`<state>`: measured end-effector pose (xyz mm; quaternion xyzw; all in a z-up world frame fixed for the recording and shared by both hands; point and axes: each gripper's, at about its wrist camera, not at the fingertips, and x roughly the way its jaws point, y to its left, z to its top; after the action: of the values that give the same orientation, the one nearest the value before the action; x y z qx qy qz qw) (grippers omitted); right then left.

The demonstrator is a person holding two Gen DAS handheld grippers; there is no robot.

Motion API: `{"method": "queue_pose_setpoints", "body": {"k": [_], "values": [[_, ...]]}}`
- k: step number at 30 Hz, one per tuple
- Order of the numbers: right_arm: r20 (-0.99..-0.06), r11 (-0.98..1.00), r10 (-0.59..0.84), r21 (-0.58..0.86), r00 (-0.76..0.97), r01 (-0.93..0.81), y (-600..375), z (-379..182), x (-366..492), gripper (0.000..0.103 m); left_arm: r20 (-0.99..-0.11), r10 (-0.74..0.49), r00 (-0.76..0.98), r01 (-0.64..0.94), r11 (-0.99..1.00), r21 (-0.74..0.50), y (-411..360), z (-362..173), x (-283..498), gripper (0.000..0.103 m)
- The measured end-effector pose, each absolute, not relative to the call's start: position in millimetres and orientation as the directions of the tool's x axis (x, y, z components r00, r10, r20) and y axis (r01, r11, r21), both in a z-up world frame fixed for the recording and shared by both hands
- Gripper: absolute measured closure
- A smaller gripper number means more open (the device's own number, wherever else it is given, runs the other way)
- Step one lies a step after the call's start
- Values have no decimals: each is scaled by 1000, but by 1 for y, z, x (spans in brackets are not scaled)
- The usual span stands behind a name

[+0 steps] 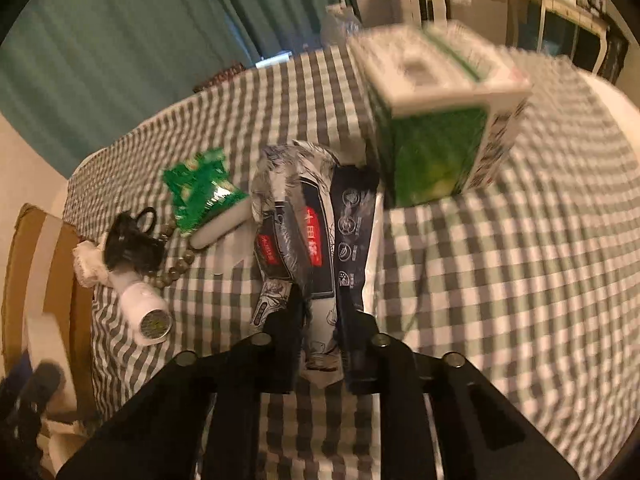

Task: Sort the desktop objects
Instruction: 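Carry the tape roll and snack bag into the box and release both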

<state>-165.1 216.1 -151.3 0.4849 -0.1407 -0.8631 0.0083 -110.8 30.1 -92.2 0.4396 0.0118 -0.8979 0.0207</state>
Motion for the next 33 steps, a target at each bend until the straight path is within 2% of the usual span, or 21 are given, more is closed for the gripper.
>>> {"method": "queue_pose_setpoints", "body": {"k": [9,15,17,20,24,27,30,31,32,33], "values": [[-676,-929,-320,362,-664,80,157,-36,-107,88,-710,41,-703,44,-994,-101,-14,-17,-78,19],[-592,-863,-496,417,-636,285,62,22,-85,88,-667,9,-745,67,-994,-89,-84,38,-56,19],[-585,-846,-530,410,-614,339,26,29,-85,88,-667,0,-745,100,-989,-112,-114,45,-52,19],[-609,-835,-549,385,-573,392,-27,27,-88,87,-677,-54,-734,146,-986,-79,-154,41,-53,19],[-647,-820,-567,382,-510,427,-78,10,-103,87,-704,-59,-708,206,-971,-126,-198,18,-60,19],[-673,-821,-560,373,-484,432,-104,-3,-117,87,-723,-80,-686,223,-969,-105,-216,-5,-69,19],[-681,-830,-547,366,-487,421,-116,-10,-132,83,-741,-79,-667,217,-972,-91,-221,-22,-76,18],[-676,-830,-550,372,-491,416,-120,-12,-139,68,-749,-77,-658,219,-971,-93,-222,-26,-78,16],[-666,-824,-561,392,-492,409,-121,-14,-144,55,-758,-74,-648,222,-970,-95,-220,-29,-80,8],[-661,-827,-559,399,-501,397,-121,-13,-146,28,-772,-85,-630,233,-969,-84,-221,-34,-83,3]]}}
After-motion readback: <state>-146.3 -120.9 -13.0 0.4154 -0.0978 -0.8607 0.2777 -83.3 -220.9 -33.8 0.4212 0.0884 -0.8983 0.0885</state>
